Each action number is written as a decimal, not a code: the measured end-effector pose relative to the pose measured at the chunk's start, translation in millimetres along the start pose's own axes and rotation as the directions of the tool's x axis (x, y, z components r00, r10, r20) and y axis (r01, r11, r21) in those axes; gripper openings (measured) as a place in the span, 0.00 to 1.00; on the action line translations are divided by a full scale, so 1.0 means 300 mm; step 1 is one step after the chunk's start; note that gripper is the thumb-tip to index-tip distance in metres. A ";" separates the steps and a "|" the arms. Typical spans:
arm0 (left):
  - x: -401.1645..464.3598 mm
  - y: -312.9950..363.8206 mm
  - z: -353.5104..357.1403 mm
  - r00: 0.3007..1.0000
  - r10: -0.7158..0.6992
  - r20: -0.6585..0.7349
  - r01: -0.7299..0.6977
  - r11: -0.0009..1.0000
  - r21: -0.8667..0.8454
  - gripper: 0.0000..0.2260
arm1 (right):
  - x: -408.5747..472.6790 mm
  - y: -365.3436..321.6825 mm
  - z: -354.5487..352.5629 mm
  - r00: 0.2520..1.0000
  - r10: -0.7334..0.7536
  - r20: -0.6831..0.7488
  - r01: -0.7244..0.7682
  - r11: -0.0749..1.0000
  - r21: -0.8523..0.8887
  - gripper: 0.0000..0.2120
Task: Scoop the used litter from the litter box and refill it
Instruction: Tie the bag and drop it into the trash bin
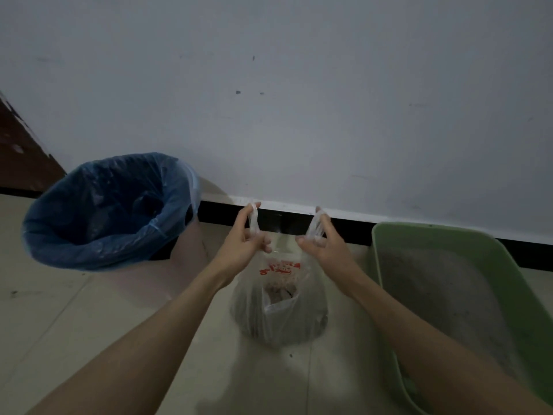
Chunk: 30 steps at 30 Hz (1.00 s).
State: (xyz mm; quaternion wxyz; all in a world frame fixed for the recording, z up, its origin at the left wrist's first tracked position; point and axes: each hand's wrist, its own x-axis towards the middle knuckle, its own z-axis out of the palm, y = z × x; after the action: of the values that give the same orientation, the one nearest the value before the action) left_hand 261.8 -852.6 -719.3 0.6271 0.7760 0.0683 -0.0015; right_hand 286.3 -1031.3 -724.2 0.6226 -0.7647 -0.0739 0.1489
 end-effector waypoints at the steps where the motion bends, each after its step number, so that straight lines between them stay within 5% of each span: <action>1: 0.003 -0.020 0.009 1.000 0.003 -0.028 -0.003 1.000 0.009 0.25 | 0.002 0.006 0.011 0.999 -0.007 -0.051 0.005 1.000 -0.025 0.22; 6: 0.013 -0.080 0.043 0.991 -0.052 -0.126 0.054 0.999 0.009 0.08 | 0.004 0.056 0.052 0.968 -0.051 -0.245 0.042 0.998 -0.043 0.03; 9: 0.019 -0.100 0.046 0.984 -0.050 -0.172 0.058 0.997 0.042 0.03 | -0.041 0.107 0.076 0.950 -0.103 -0.294 0.065 0.989 -0.133 0.08; 16: 0.049 -0.117 -0.015 0.957 -0.101 -0.271 0.077 0.992 -0.095 0.03 | -0.115 0.139 0.083 0.903 -0.421 -0.080 0.317 0.781 -0.538 0.30; 20: 0.049 -0.129 -0.034 0.950 -0.078 -0.301 0.050 0.994 -0.099 0.03 | -0.147 0.156 0.045 0.928 -0.360 -0.095 0.256 0.802 -0.540 0.34; 23: 0.048 -0.127 -0.040 0.955 -0.053 -0.292 0.029 0.996 -0.085 0.05 | -0.190 0.191 -0.002 0.954 -0.297 -0.043 0.218 0.786 -0.578 0.09; 25: 0.043 -0.125 -0.046 0.960 -0.034 -0.277 0.013 0.997 -0.077 0.06 | -0.222 0.227 -0.034 0.980 -0.199 -0.003 0.163 0.811 -0.561 0.11; 30: 0.013 -0.122 -0.062 0.971 0.000 -0.240 -0.003 1.000 -0.013 0.07 | -0.204 0.314 -0.084 0.997 -0.013 -0.078 -0.025 0.879 -0.476 0.41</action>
State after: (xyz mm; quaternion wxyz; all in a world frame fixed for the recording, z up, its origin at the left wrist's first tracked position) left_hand 260.0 -826.5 -751.3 0.6193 0.7663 0.1432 0.0934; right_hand 229.8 -1093.2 -803.1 0.4172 -0.8999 -0.0814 0.0979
